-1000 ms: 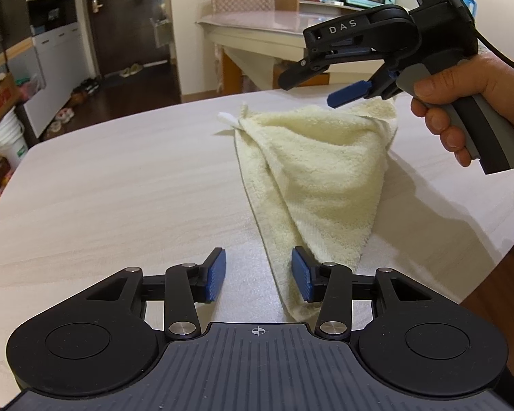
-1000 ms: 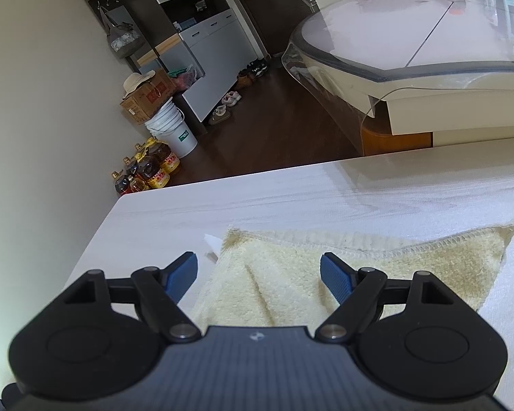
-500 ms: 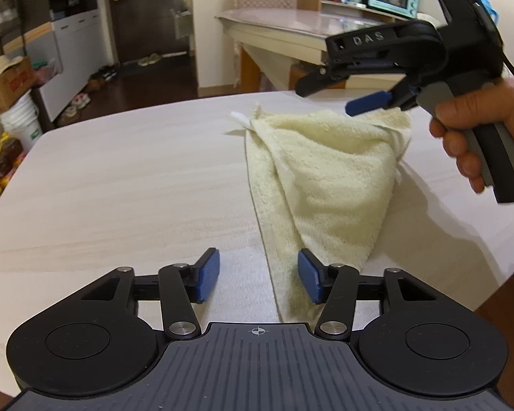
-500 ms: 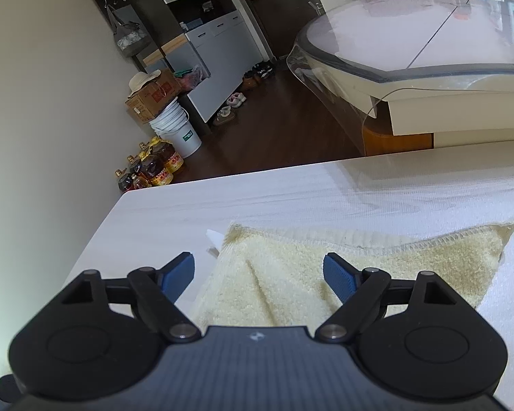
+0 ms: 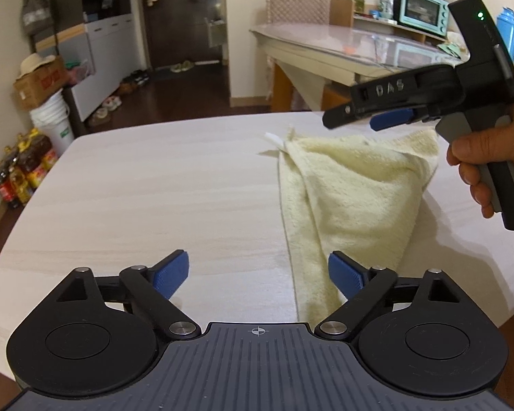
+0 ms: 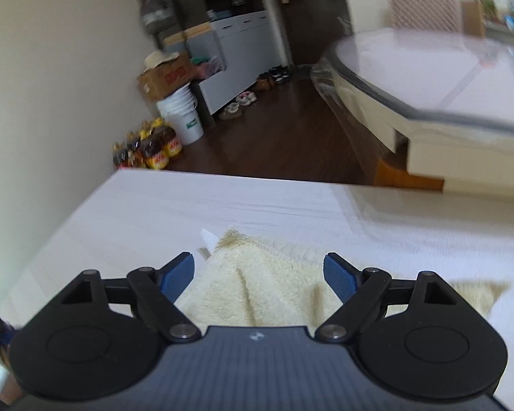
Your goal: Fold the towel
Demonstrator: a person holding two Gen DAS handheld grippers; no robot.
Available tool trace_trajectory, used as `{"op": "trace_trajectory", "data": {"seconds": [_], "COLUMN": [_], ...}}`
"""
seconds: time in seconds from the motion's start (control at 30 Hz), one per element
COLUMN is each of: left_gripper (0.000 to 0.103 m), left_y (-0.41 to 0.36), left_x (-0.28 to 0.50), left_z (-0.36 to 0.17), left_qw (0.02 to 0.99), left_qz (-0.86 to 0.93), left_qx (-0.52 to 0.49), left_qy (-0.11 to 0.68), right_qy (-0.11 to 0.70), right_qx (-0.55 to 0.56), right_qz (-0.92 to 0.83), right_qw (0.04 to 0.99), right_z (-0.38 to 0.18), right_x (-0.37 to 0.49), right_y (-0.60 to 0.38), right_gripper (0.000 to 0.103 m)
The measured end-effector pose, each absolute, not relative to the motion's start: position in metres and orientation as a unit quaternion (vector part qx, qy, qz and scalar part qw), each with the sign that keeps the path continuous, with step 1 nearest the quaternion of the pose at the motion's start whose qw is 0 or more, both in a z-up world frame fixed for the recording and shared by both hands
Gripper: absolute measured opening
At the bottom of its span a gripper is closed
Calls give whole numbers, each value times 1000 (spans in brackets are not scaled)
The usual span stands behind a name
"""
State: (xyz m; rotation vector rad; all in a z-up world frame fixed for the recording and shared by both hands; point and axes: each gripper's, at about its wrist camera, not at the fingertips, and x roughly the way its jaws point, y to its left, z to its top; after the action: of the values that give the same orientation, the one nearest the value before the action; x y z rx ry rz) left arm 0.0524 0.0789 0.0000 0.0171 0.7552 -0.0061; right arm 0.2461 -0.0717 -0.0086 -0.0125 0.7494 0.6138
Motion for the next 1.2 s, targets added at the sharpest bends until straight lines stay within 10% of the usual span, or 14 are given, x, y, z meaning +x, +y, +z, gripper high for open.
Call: {"op": "trace_trajectory", "data": {"seconds": [0.67,1.2], "left_gripper": [93,93], "left_y": [145,161], "left_x": [51,46], "left_z": [9,8], "left_qw": [931,935], "left_qz": [33,36], "left_qx": [-19,-25], "left_qy": [363,352], "right_qy": [359,300], "right_qx": [-37,-136], "right_qz": [420,407], "right_qw": [832,852], "right_z": [-3,-22], "right_x": [223,41], "right_y": [-34,-32], "right_gripper": [76,40]}}
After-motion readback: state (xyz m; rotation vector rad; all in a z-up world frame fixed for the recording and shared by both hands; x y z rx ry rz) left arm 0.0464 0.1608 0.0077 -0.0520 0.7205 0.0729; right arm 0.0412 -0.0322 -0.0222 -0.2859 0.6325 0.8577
